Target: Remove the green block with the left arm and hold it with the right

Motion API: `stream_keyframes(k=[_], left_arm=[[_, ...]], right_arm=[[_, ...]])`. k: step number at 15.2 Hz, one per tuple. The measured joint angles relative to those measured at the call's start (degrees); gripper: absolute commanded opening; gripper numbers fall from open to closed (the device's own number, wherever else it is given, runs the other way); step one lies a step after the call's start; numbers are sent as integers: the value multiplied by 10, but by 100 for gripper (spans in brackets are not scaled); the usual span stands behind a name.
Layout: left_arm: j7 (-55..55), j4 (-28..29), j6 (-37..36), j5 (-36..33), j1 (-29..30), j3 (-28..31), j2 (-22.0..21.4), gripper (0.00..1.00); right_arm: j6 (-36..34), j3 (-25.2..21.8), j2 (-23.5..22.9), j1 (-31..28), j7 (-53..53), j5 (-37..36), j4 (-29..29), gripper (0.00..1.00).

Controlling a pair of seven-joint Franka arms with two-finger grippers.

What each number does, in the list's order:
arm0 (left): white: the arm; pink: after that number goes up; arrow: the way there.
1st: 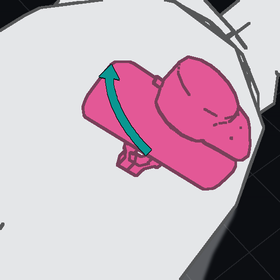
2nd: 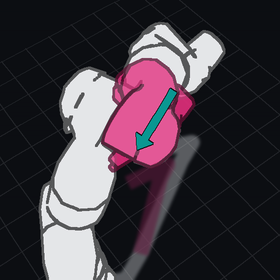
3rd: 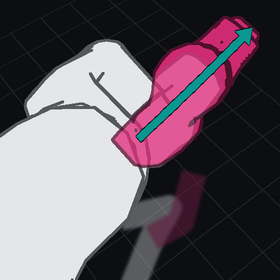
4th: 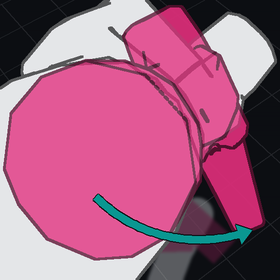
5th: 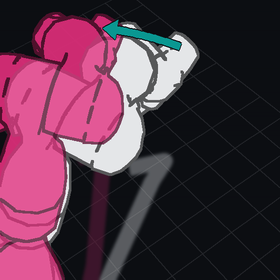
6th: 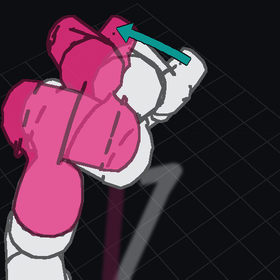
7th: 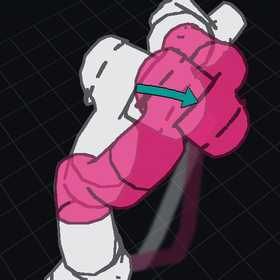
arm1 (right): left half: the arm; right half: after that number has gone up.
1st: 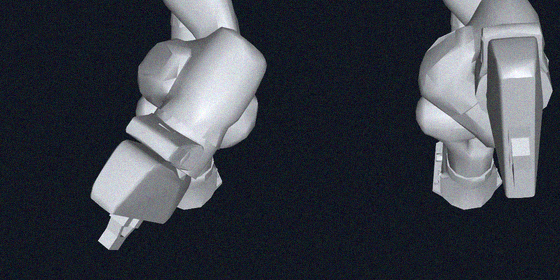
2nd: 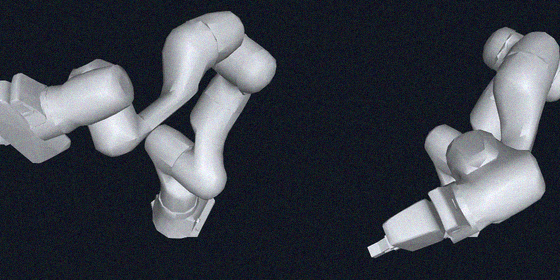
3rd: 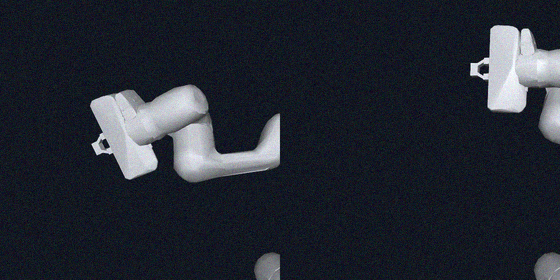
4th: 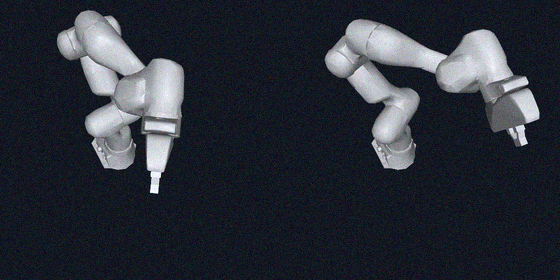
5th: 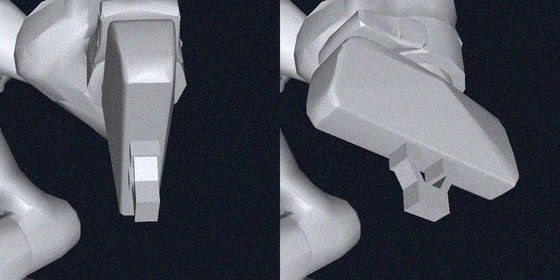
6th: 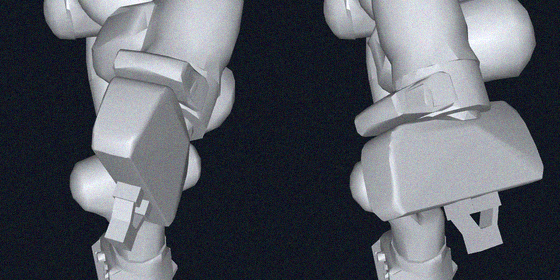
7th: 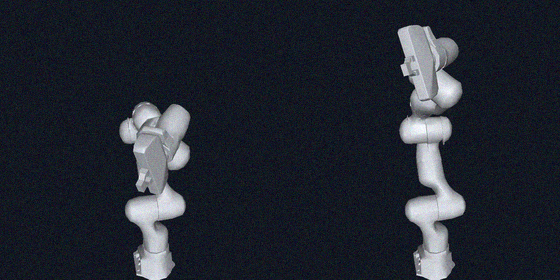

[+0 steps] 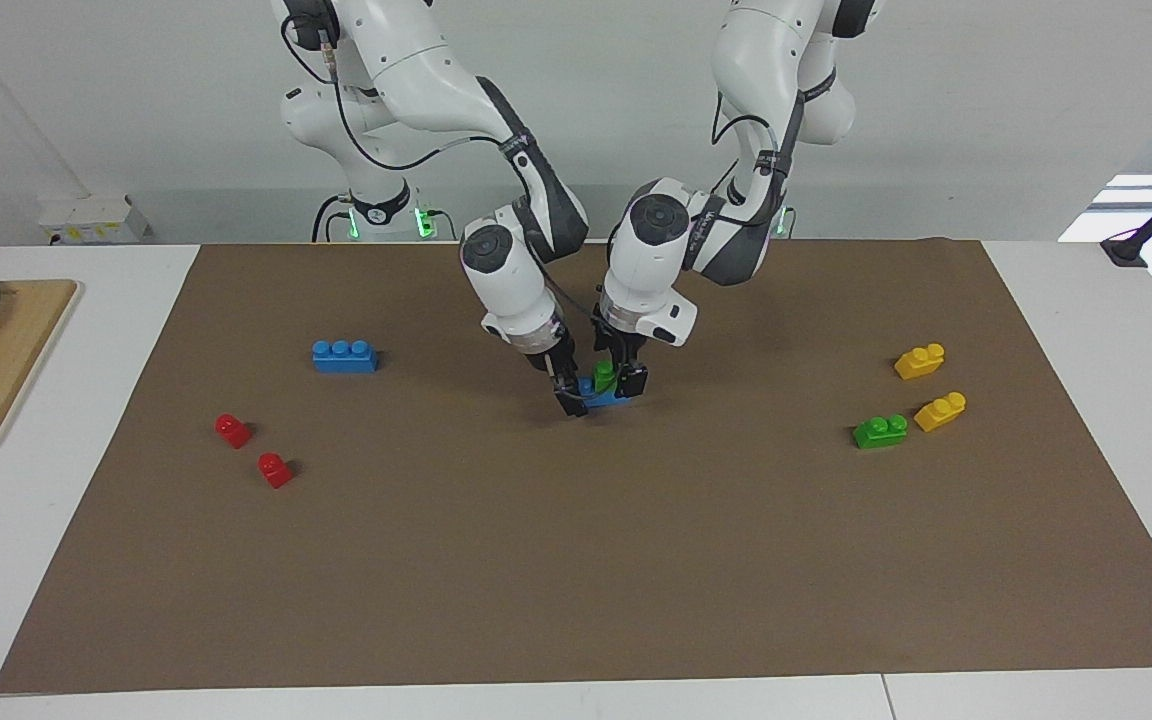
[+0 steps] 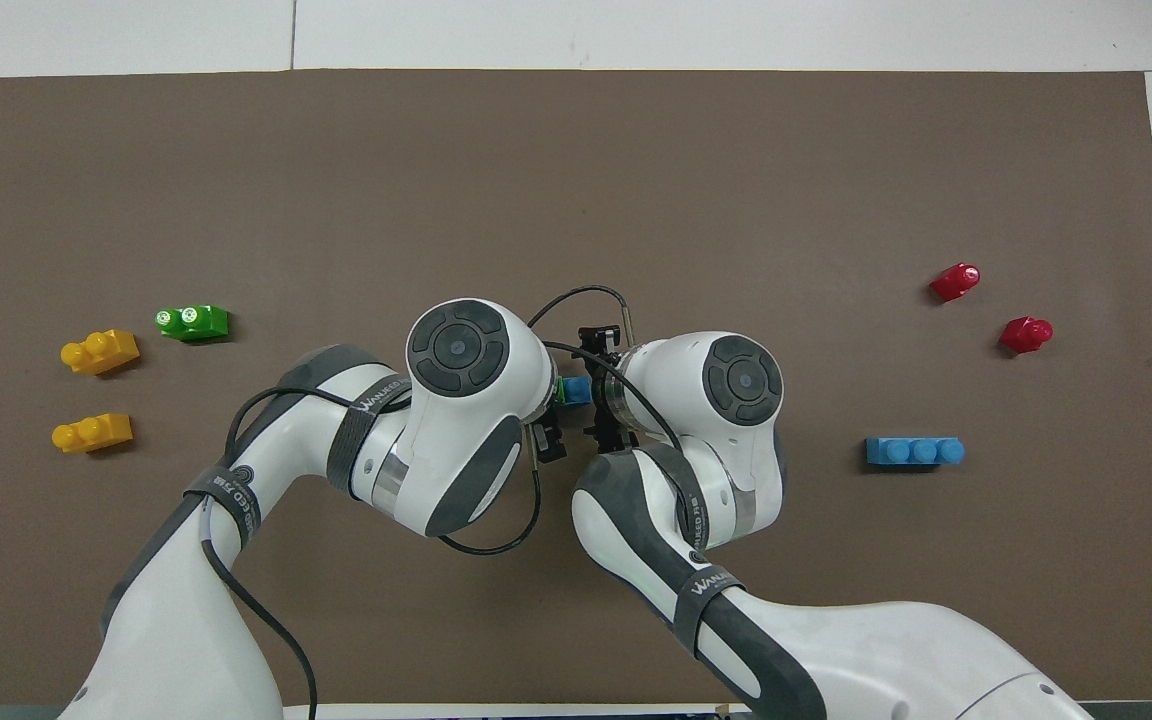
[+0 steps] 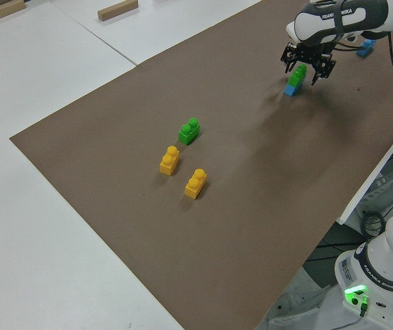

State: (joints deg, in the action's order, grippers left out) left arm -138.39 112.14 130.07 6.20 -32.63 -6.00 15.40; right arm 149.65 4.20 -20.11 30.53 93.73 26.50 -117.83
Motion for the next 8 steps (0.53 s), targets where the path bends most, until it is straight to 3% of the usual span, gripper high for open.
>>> stream_keyframes(k=[5,8], left_arm=[[1,0,0,0,0,0,0,100],[2,0,0,0,0,0,0,100]], right_arm=[[0,0,0,6,1,0,0,0],[1,-1,0,6,1,0,0,0]])
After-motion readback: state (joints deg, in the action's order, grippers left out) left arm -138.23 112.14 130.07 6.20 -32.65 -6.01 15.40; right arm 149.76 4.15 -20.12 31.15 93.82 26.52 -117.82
